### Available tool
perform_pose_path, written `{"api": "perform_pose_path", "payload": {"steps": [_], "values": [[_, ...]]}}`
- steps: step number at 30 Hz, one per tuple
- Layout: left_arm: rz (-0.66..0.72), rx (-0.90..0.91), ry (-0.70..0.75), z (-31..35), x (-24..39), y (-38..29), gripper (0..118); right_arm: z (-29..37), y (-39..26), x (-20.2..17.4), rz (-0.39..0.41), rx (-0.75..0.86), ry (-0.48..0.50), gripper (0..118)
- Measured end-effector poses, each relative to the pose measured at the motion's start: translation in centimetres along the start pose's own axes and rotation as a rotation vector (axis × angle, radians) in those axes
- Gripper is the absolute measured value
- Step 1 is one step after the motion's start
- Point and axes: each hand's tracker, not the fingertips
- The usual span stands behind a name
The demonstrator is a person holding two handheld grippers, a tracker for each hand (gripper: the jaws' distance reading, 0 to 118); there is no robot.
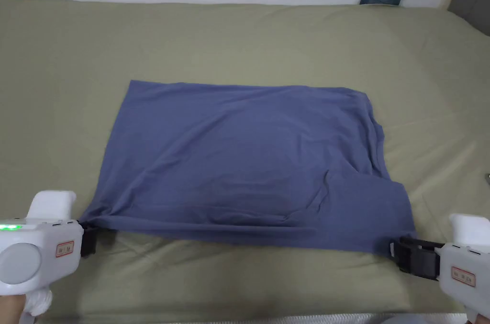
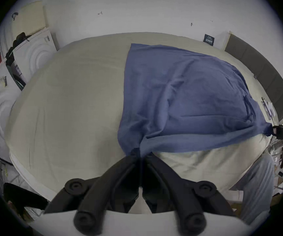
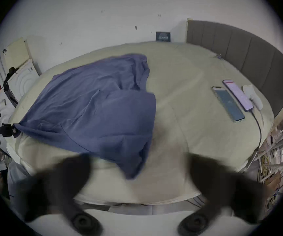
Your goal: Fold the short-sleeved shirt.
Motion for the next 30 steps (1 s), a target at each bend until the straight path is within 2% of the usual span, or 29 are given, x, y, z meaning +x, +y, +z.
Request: {"api": "perform_pose_path", "payload": {"steps": [1, 2, 3, 4, 5, 7, 9, 13, 17, 20, 23, 30], "values": [[-0.002, 0.000, 0.004, -0.1, 0.1, -0.1, 1, -0.8, 0.0, 0.0, 0.021, -0.039, -0.011, 95], [0.000, -0.002, 0.003, -0.2, 0.1, -0.2, 1, -0.2, 0.9, -0.1, 0.028, -0.038, -0.015, 79], [0.004, -0.003, 0.003, -0.3, 0.1, -0.2, 1, -0.2, 1.0, -0.1, 0.027, -0.033, -0.021, 46], [0.009, -0.002, 0.003, -0.2, 0.0, -0.3, 1, -0.1, 1.2, 0.0, 0.026, -0.028, -0.018, 6], [0.016, 0.002, 0.001, -0.4, -0.1, -0.2, 1, 0.1, 1.3, 0.3, 0.011, -0.010, -0.013, 2], [0.029, 0.016, -0.008, 0.1, -0.4, 0.1, 1, 1.0, 2.1, 0.5, 0.007, -0.010, 0.020, 2], [0.033, 0.031, -0.021, 0.5, -0.7, 1.1, 1, 2.1, 3.3, 0.1, 0.041, 0.053, -0.012, 2], [0.036, 0.072, -0.036, 0.7, -1.0, 4.6, 1, 2.8, 8.1, -0.4, 0.030, 0.103, 0.005, 2], [0.029, 0.092, -0.045, -0.4, -1.2, 9.4, 1, 1.7, 13.5, -2.4, 0.114, 0.142, -0.034, 2], [0.027, 0.076, -0.053, -2.6, -1.5, 13.0, 1, -1.2, 17.4, -2.4, 0.104, 0.120, -0.025, 2], [0.037, 0.051, -0.054, -5.5, -1.5, 16.2, 1, -4.8, 20.1, -2.6, 0.133, 0.080, -0.060, 2], [0.023, -0.047, -0.027, -12.2, -0.9, 20.0, 1, -13.1, 22.4, -2.7, 0.145, -0.031, -0.093, 2]]}}
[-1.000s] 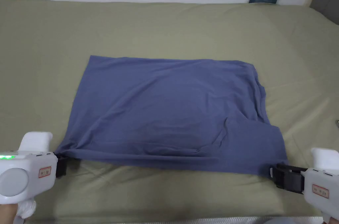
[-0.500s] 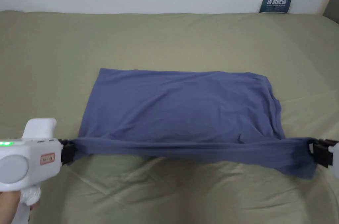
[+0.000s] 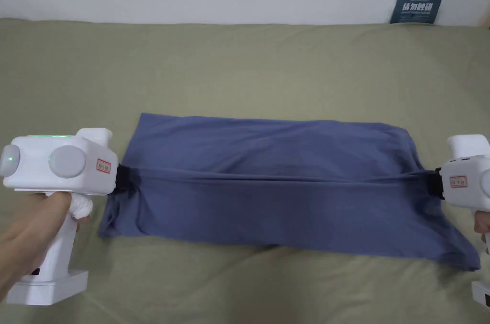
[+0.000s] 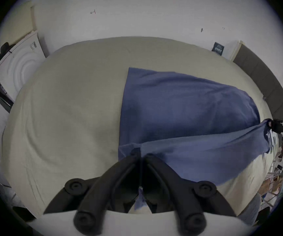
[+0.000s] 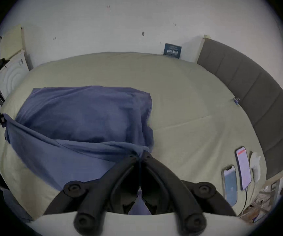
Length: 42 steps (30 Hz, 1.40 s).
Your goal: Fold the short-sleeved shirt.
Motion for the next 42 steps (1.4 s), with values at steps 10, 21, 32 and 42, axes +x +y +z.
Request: {"api": "perform_pose_path", "payload": {"steps": [10, 21, 32, 42], "values": [[0.069, 0.102, 0.050, 2.1, -1.6, -2.8, 97, 2.8, -1.3, 0.8, -0.041, 0.041, 0.008, 105], [0.094, 0.081, -0.006, 4.0, -1.6, -8.0, 37, 9.2, -9.3, 1.3, -0.119, 0.142, 0.036, 0], [0.027, 0.036, 0.059, 0.8, 0.2, -7.1, 31, 7.1, -11.5, 1.3, -0.149, 0.054, 0.062, 1], [0.025, 0.034, 0.033, 0.6, 0.7, -7.0, 6, 2.1, -10.0, 0.4, -0.159, -0.021, 0.078, 22]]}}
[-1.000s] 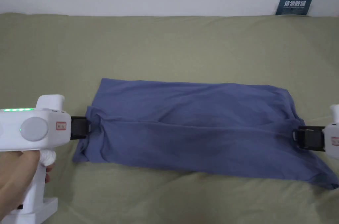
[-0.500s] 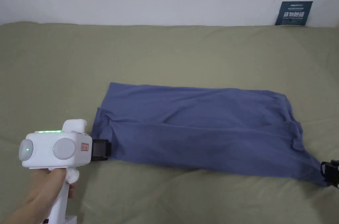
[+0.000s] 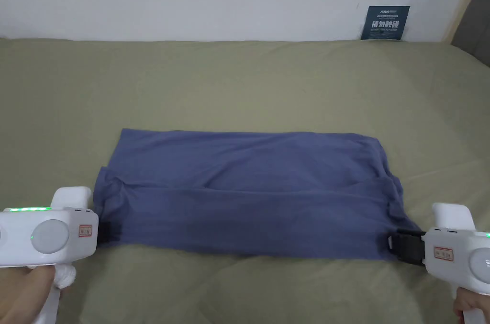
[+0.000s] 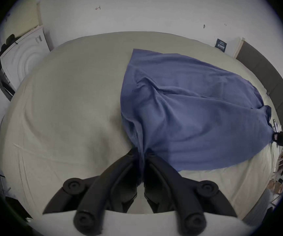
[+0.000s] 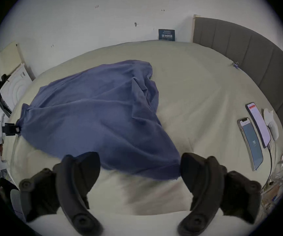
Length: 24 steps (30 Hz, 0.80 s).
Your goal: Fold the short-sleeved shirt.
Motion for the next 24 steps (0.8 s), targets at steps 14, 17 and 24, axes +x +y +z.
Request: {"api": "perform_pose_path", "payload": {"steps": [14, 17, 24], "values": [[0.019, 0.031, 0.006, 5.5, -1.6, -4.2, 6, 5.8, -2.3, 1.5, 0.006, 0.060, 0.037, 4], [0.032, 0.025, 0.002, 7.6, -1.9, -7.1, 6, 7.5, -4.5, 1.6, 0.012, 0.054, 0.051, 4], [0.028, 0.023, 0.014, 10.4, -2.1, -12.0, 6, 10.3, -8.6, 0.9, 0.026, 0.038, 0.059, 4]]}}
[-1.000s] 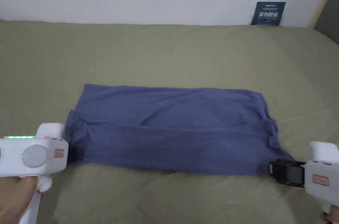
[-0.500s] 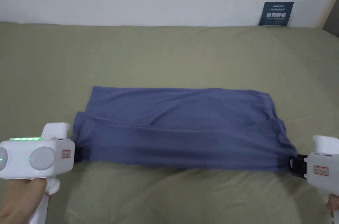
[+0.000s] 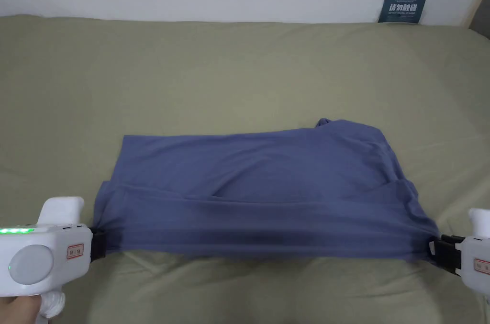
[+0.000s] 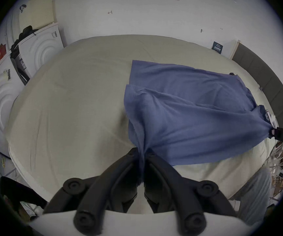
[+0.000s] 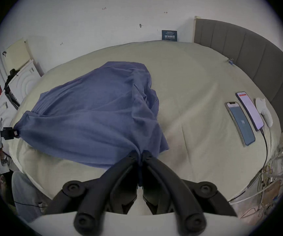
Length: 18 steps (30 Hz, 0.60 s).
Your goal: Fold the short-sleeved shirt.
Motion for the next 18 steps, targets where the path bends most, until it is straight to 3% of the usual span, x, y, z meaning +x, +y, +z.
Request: {"api": "perform_pose_path", "payload": {"steps": [16, 17, 18], "values": [[0.041, -0.019, -0.017, -1.0, -0.3, -0.3, 6, -0.2, -0.2, -0.5, -0.008, -0.014, -0.008, 4], [0.043, -0.013, -0.027, -1.1, -0.4, -0.4, 6, -0.2, -0.2, -0.6, -0.006, -0.018, -0.003, 6], [0.041, 0.000, -0.052, -0.9, -0.5, -0.4, 8, -0.2, 0.0, -0.3, -0.007, -0.026, 0.003, 18]]}}
